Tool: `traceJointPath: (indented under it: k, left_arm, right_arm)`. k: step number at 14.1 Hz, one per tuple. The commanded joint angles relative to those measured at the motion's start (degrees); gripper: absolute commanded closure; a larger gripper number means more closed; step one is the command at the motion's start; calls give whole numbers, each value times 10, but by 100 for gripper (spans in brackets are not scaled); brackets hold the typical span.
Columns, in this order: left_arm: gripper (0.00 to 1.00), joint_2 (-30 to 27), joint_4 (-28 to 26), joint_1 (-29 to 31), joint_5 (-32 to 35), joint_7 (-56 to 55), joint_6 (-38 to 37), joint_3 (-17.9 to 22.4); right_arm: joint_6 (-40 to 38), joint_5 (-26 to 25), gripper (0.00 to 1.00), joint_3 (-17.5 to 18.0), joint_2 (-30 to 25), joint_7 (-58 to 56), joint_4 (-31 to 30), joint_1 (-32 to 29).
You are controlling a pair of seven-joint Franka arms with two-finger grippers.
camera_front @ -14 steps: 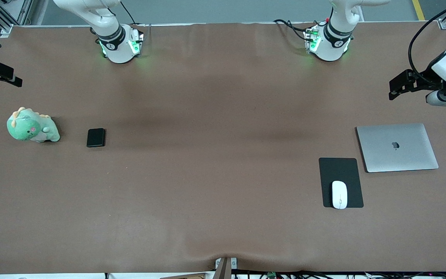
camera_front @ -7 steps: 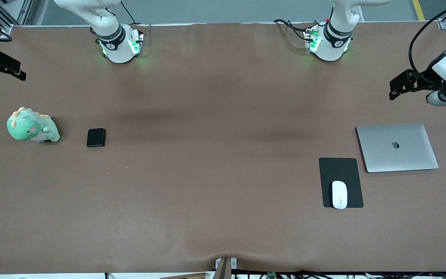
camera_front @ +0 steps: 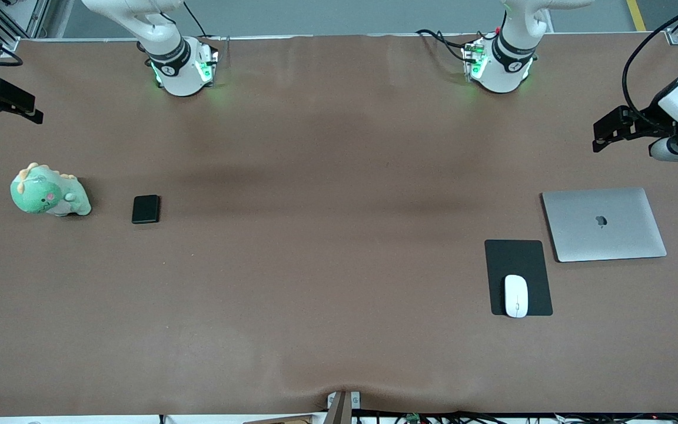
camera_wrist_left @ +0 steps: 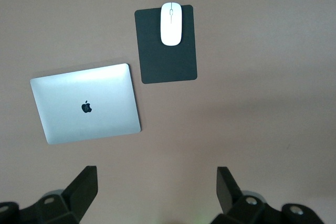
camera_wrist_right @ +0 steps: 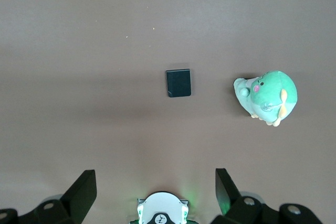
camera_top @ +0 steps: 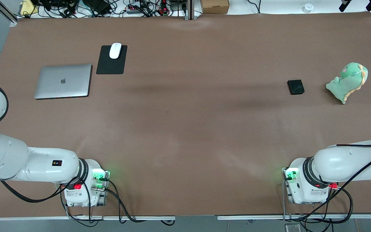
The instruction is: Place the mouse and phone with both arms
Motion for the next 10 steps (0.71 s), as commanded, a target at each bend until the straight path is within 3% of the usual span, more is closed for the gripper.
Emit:
traceJointPath:
  k: [1, 10]
  left_arm:
    - [0, -3, 2, 3, -5, 10, 5, 1]
    - [0, -3, 2, 3, -5, 10, 5, 1]
  right_arm:
    - [8, -9, 0, 1, -14, 9, -16, 3]
    - [6, -9, 0, 1, -11, 9, -15, 2]
